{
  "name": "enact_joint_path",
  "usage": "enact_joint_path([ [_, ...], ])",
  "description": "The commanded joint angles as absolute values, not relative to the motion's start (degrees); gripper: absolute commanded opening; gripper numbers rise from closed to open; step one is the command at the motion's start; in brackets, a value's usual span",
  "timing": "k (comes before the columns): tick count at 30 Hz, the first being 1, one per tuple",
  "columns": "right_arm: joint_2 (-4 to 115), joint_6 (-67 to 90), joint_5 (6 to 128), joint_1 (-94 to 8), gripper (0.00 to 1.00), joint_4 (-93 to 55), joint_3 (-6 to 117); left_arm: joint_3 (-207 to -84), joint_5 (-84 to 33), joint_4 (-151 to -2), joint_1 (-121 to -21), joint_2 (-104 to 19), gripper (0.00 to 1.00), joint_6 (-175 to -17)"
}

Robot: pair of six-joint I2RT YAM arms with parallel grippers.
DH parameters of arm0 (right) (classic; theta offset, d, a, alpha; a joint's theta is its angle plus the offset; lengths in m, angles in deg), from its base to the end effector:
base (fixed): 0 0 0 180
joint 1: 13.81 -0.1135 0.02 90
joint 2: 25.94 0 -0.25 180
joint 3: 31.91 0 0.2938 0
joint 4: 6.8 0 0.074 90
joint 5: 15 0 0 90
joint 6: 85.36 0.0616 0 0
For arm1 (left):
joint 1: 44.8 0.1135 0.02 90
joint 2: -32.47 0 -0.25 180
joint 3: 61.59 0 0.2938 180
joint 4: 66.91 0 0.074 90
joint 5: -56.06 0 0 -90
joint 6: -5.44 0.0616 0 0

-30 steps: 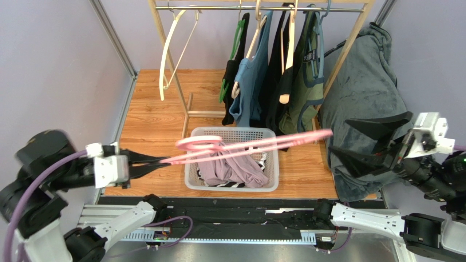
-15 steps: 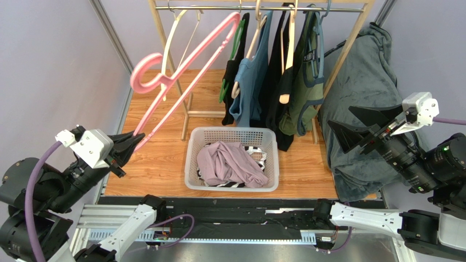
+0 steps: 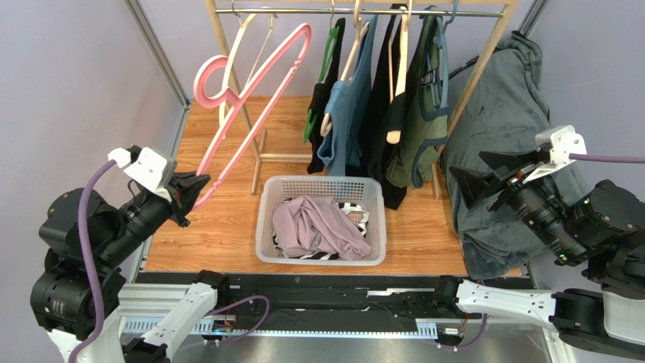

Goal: Remove the tank top from the hanger
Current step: Place the hanger at the clothesline.

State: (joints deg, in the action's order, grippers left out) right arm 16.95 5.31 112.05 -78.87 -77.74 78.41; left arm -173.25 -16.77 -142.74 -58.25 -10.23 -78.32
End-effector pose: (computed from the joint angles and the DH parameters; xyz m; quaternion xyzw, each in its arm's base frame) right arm 0.0642 0.0501 0.5474 -0.1838 0.7005 0.1581 0.6712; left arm 0.0674 -0.0348 0.5414 0.2241 0.7120 -0.1527 0.6477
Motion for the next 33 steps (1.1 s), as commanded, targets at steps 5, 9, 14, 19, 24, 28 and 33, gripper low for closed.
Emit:
enact_joint_path([
  [5,19.23,5.96,114.46,-78.68,0.7,-77.74,78.84,-180.92,-18.65,-151.1,-57.72,-23.5,0.0,-79.11],
  [9,20.2,6.4,113.93,-78.76,0.7,-78.0,78.66,-190.69,-19.09,-155.85,-57.72,-32.8,0.0,-77.71],
  [14,20.9,7.37,113.05,-78.68,0.7,-78.18,78.22,-206.66,-22.68,-160.33,-57.72,-42.74,0.0,-75.68],
  [19,21.34,7.72,112.7,-78.59,0.7,-78.18,77.26,-217.42,-24.27,-163.59,-57.89,-49.35,0.0,-75.33],
  [24,21.17,8.25,112.7,-78.68,0.7,-78.0,76.47,-216.73,-28.75,-161.13,-60.35,-49.8,0.0,-75.42],
  [28,21.08,8.16,112.53,-78.68,0.7,-77.56,75.85,-216.03,-32.44,-160.87,-63.77,-50.15,0.0,-75.5],
  [33,20.99,8.34,112.44,-78.68,0.7,-77.21,74.97,-215.93,-33.67,-162.88,-66.06,-52.6,0.0,-77.79],
])
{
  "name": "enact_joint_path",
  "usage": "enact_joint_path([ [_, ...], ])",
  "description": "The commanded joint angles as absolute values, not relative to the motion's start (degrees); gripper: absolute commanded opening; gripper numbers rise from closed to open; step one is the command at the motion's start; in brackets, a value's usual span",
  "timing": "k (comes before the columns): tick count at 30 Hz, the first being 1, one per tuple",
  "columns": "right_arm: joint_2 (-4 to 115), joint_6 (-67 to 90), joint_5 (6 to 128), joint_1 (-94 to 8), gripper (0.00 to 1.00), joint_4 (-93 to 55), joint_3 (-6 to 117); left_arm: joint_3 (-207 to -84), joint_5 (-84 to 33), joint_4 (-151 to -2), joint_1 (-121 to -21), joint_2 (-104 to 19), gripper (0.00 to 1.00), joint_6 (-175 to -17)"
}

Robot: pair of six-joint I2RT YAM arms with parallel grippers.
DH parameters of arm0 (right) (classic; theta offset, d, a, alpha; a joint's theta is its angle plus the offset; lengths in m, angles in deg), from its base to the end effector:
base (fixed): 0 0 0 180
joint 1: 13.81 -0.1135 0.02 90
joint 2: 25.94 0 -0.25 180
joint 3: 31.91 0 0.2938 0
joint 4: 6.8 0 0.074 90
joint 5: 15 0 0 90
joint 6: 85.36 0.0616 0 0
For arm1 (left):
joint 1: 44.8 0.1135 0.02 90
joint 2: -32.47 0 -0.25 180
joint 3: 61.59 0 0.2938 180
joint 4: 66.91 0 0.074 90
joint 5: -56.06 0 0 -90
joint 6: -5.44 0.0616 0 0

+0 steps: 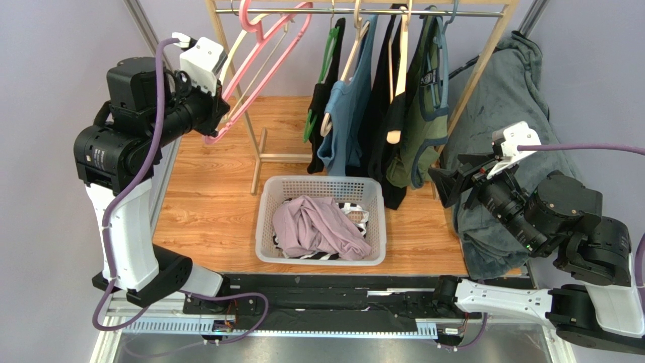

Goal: Remove the tank top from the hanger
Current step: Place the hanger at the clothesline.

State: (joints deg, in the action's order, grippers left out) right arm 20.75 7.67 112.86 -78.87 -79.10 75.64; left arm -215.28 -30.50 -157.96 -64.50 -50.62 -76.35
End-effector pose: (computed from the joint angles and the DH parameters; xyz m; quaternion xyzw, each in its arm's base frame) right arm 0.0814 0.0854 0.5277 -0.2012 0.7333 0.1272 0.6368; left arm 0.2007 -0.0758 0.5915 0.2146 0.7927 -0.0816 0.5648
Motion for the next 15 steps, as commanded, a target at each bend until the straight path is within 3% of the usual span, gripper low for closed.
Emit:
enact_joint_path([
  [1,20.82,8.51,112.35,-78.68,0.7,-77.04,74.88,-216.54,-33.85,-163.67,-66.24,-53.39,0.0,-78.22],
  [15,17.48,9.13,112.0,-78.68,0.69,-77.3,71.54,-220.59,-33.85,-161.31,-66.33,-58.41,0.0,-83.41],
])
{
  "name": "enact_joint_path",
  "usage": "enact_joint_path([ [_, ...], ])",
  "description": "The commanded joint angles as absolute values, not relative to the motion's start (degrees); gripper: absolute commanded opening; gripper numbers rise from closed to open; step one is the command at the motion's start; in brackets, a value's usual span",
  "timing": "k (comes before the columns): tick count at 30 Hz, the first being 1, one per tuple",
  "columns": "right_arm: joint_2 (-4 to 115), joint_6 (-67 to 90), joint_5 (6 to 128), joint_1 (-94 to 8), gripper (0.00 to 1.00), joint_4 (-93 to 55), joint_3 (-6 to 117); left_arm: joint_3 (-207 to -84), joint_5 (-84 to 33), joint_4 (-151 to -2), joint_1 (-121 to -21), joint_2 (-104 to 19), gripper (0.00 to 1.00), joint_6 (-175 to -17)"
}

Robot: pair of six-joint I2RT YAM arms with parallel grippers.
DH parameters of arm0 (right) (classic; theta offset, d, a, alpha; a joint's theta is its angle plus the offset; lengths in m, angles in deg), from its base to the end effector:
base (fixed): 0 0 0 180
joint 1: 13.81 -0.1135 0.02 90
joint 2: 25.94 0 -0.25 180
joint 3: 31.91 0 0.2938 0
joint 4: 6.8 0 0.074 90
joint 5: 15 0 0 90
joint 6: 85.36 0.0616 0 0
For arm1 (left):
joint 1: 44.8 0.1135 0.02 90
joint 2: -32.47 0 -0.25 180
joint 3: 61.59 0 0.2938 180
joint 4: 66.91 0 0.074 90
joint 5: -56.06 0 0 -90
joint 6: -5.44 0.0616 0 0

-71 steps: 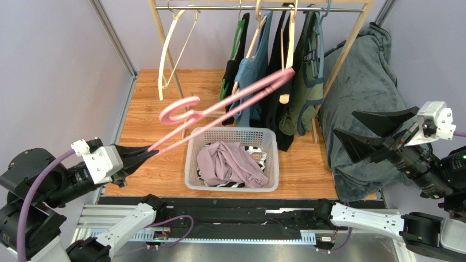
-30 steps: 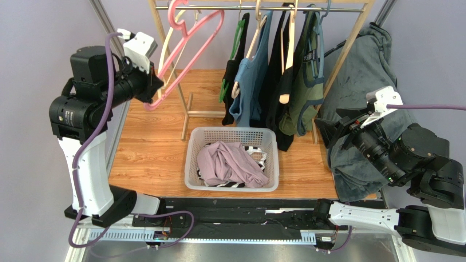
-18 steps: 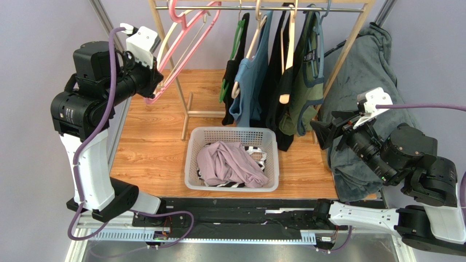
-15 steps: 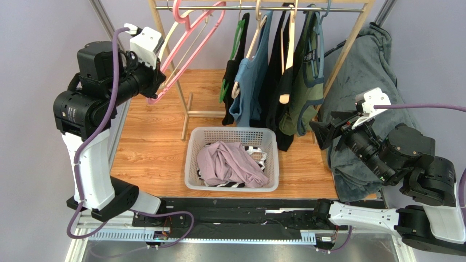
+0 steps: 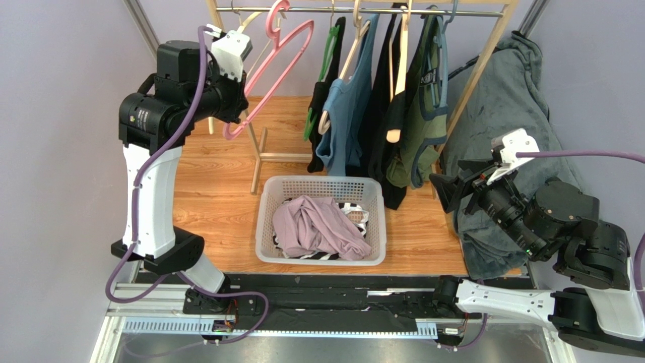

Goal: Remove the tank top from the hanger
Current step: Place the hanger at the clothesline.

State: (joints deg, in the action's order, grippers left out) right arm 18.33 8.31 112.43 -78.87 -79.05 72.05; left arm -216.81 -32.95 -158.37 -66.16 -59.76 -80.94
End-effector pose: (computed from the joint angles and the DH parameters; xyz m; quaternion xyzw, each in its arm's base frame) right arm 0.0800 0.0833 0.5149 -0.2046 0.7379 0.1278 0.6303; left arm 0.2626 -0.1038 0.5604 0.1901 0.8379 -0.0862 0.5042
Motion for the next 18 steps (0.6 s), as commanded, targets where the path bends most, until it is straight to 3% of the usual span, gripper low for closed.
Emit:
enact_joint_path([
  [1,17.3,9.13,111.91,-78.68,0.69,-77.3,71.28,-220.77,-33.85,-161.22,-66.33,-58.41,0.0,-83.59],
  [18,16.86,9.92,109.98,-78.68,0.64,-77.91,69.17,-222.08,-32.8,-159.81,-66.33,-60.16,0.0,-84.29],
])
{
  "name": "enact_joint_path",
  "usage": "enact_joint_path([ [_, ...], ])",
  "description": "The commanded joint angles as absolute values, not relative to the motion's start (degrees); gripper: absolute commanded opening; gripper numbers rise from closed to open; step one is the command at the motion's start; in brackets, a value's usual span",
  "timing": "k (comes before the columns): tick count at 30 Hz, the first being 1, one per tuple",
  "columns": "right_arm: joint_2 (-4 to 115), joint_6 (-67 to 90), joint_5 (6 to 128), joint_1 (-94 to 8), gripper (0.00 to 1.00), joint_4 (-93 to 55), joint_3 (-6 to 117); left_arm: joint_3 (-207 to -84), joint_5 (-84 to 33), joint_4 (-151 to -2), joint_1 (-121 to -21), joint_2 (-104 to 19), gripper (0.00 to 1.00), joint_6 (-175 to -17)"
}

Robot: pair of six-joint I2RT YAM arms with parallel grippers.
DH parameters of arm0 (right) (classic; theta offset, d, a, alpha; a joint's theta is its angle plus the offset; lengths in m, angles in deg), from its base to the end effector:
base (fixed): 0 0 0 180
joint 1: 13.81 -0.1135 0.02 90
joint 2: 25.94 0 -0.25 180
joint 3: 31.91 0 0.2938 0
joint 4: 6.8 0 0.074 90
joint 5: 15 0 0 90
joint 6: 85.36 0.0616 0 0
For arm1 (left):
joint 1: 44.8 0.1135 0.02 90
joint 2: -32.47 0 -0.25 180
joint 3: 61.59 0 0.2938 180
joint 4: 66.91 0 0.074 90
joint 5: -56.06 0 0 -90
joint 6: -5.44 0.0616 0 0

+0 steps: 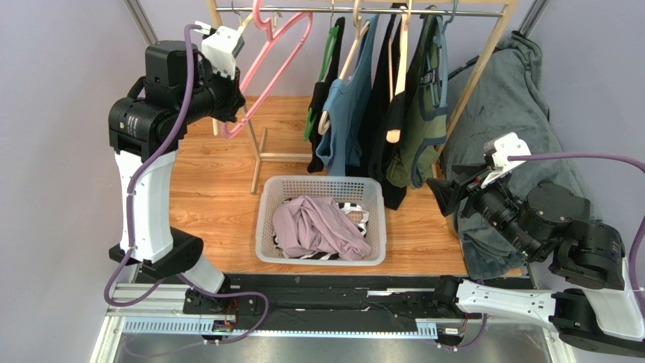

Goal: Remove the tank top from the hanger
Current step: Place the hanger at the clothesline.

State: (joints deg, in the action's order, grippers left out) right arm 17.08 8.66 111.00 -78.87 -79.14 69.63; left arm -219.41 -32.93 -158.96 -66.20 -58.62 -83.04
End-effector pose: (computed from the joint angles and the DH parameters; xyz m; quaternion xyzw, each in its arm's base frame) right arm 0.0796 0.0853 0.5050 -0.2159 0.7416 0.1323 0.6212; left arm 0.2448 -0.0971 0.5754 0.1725 0.8271 -0.0997 0.5256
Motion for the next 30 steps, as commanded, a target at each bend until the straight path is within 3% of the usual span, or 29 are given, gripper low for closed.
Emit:
enact_joint_path([
  [1,16.69,10.18,109.8,-78.76,0.63,-78.0,69.08,-222.44,-32.63,-159.81,-66.33,-60.6,0.0,-84.21],
  [30,16.42,12.82,105.93,-78.68,0.59,-77.39,66.53,-221.39,-33.68,-156.39,-66.33,-64.3,0.0,-83.33],
])
